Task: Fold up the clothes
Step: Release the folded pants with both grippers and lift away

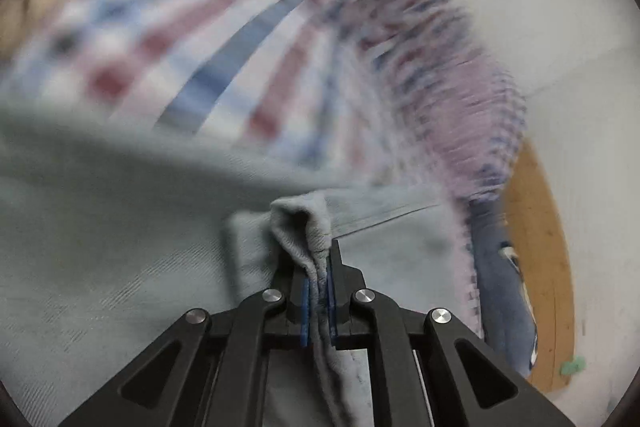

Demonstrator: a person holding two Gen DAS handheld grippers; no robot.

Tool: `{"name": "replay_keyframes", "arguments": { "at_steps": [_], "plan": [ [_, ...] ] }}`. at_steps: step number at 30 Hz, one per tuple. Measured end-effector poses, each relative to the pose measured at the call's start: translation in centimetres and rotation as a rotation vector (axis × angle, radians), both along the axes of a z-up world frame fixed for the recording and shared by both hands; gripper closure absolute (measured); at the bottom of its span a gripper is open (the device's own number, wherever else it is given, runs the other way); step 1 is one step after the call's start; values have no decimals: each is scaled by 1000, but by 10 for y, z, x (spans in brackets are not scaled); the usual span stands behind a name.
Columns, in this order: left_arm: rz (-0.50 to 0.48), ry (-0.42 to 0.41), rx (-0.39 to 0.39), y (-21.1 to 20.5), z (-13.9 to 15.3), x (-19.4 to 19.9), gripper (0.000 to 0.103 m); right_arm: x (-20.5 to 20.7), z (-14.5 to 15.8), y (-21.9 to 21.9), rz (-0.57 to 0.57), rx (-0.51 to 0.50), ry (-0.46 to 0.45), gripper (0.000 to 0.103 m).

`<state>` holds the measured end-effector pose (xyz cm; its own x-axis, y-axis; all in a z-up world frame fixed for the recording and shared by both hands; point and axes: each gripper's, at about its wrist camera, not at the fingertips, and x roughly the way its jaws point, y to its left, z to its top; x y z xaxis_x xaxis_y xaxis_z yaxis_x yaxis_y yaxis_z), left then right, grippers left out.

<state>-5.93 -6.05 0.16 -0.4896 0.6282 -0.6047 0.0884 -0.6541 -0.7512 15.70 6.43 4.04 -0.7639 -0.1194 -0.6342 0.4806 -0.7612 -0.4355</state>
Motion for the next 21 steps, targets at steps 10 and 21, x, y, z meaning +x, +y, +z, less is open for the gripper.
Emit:
{"name": "replay_keyframes", "arguments": {
  "at_steps": [10, 21],
  "plan": [
    [133, 101, -101, -32, 41, 21, 42, 9, 52, 35, 89, -462, -140, 57],
    [205, 175, -75, -69, 56, 62, 31, -7, 55, 58, -74, -600, -162, 51]
  ]
}}
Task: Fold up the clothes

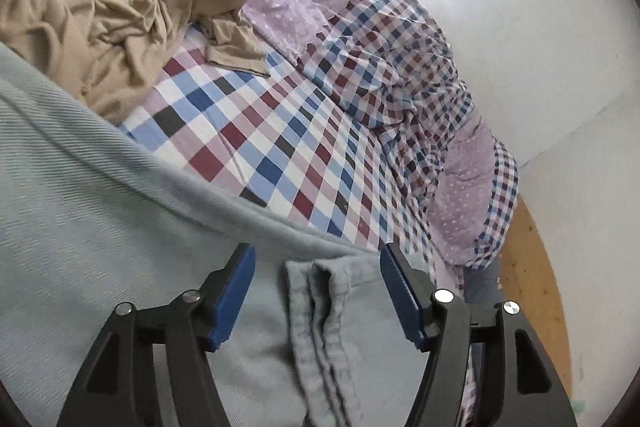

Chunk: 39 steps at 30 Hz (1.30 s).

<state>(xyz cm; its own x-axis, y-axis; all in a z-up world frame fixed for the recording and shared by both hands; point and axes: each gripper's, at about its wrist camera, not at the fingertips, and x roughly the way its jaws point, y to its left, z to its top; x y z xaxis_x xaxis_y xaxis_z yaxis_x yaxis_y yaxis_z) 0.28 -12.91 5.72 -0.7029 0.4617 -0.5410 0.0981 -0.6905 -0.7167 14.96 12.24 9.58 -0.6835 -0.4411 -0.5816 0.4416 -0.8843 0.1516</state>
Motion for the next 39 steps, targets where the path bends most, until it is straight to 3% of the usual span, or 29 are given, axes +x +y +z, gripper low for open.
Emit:
{"name": "replay_keyframes", "arguments": {
  "at_steps": [5, 11, 18, 24, 28, 31, 39],
  "plan": [
    [-30, 41, 11, -17, 10, 34, 30, -11, -2, 8, -71, -32, -19, 49],
    [24, 62, -59, -68, 26, 96, 23, -16, 0, -6, -63, -51, 8, 48],
    [302, 80, -29, -175, 36, 191, 19, -16, -1, -36, 22, -33, 62, 48],
    [517, -40, 64, -241, 13, 259, 18, -11, -5, -51, 70, -21, 81, 48],
    [588, -137, 159, -251, -10, 282, 18, -8, -7, -54, 88, -17, 84, 48],
    [568, -167, 207, -244, -24, 288, 18, -7, -6, -54, 94, -29, 83, 48],
    [505, -246, 146, -212, -38, 263, 18, -6, -5, -53, 97, -39, 85, 47]
  ]
}}
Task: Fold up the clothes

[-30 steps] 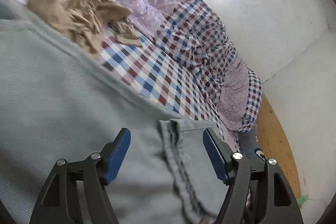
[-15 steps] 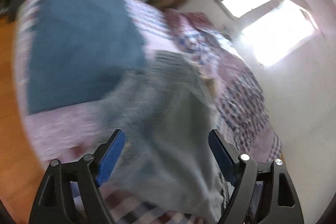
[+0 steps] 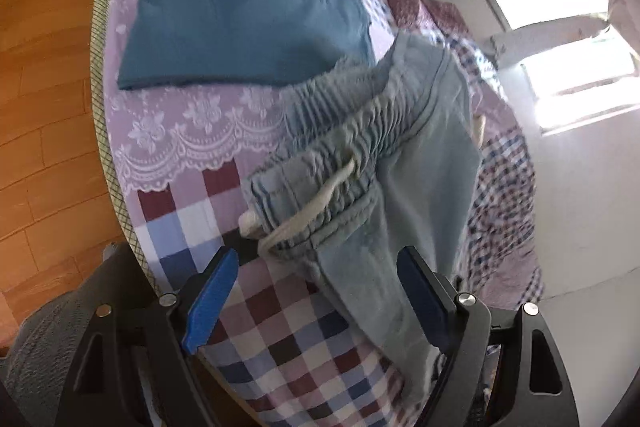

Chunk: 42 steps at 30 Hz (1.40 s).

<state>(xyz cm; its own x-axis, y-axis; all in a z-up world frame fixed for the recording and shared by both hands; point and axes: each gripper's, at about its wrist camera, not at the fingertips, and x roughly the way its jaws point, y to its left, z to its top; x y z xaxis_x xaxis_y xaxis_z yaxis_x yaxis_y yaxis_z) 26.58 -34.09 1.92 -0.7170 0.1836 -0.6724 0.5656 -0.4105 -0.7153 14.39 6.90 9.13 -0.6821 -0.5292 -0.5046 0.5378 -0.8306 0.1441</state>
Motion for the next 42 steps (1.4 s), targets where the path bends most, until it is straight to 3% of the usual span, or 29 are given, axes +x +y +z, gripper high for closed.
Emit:
{"name": "replay_keyframes", "arguments": {
  "at_steps": [7, 18, 25, 32, 34, 37, 40, 41, 42],
  "plan": [
    [-10, -59, 25, 6, -26, -22, 18, -1, 1, -1, 9, -12, -3, 47],
    [2, 77, 31, 1, -25, -49, 18, -2, 2, -3, 17, -17, -5, 46],
    [100, 122, 146, -6, -47, -50, 16, -3, 0, -5, 20, -14, -12, 46],
    [27, 103, 108, 3, -52, -47, 14, -5, -2, -5, 10, -15, -16, 46],
    [12, 96, 111, 4, -53, -53, 8, -6, -3, -6, 11, -18, -20, 46],
    [65, 143, 150, -4, -49, -55, 5, -6, -3, -6, 13, -18, -19, 46],
    [78, 326, 112, -2, -24, -40, 13, -5, -3, -7, 15, -17, -17, 46],
    [54, 357, 73, 2, -15, -40, 14, -5, -3, -8, 16, -17, -16, 46],
    [31, 337, 32, 6, -14, -44, 13, -5, -3, -8, 16, -17, -16, 46]
  ]
}}
